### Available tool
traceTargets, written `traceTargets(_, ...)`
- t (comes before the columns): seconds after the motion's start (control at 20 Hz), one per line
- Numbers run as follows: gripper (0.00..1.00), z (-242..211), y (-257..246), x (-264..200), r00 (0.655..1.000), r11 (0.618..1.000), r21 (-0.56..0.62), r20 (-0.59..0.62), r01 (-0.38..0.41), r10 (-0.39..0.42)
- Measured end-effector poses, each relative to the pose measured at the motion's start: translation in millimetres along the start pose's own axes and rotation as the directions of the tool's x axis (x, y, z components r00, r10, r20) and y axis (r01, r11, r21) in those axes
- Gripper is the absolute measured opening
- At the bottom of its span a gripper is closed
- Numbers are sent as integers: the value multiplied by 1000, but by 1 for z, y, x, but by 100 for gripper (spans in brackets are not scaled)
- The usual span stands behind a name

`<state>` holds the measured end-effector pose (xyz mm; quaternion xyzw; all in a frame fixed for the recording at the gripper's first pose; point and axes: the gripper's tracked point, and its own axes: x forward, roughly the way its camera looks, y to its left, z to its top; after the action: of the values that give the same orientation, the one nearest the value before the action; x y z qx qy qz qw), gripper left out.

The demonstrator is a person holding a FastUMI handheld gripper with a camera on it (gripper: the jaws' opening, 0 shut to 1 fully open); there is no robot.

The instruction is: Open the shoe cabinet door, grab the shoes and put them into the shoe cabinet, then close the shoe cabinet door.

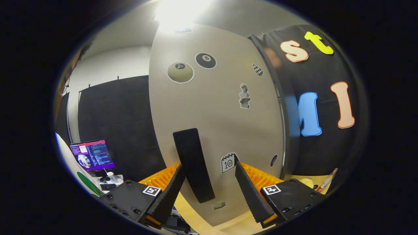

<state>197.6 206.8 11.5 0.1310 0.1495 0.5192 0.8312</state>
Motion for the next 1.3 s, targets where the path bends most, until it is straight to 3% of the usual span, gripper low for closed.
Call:
traceTargets(0.5, 97, -8, 38, 105, 1000, 1000, 23, -16, 4, -4)
traceTargets(1.05, 100, -6, 35, 220, 981, 981, -9, 36, 194, -193)
traceTargets(1.3, 100, -5, 38, 227, 955, 956, -44, 80, 289, -285)
